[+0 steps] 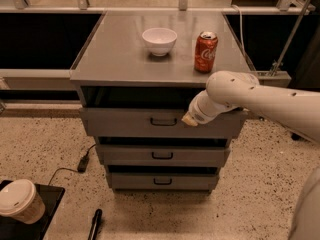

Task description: Open top drawer

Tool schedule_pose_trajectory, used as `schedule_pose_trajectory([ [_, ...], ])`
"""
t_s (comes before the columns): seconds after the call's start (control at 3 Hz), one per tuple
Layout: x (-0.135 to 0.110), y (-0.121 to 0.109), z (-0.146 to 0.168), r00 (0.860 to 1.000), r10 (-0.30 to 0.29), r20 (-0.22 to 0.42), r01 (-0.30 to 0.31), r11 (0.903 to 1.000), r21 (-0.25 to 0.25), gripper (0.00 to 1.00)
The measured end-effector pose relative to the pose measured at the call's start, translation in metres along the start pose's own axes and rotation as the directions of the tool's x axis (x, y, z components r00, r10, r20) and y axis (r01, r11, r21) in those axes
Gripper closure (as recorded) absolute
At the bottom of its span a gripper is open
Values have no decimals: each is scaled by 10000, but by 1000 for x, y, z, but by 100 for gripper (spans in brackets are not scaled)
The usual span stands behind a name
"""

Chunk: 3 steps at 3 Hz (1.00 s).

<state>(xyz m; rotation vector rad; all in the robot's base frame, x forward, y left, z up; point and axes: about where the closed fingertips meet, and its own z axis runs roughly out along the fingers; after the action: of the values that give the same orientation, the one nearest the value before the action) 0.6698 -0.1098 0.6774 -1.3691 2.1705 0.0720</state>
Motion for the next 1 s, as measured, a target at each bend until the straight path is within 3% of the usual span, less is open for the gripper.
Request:
schedule_pose_trajectory([
  [1.0,7,10,-5,10000,-52,82,51,10000,21,100],
])
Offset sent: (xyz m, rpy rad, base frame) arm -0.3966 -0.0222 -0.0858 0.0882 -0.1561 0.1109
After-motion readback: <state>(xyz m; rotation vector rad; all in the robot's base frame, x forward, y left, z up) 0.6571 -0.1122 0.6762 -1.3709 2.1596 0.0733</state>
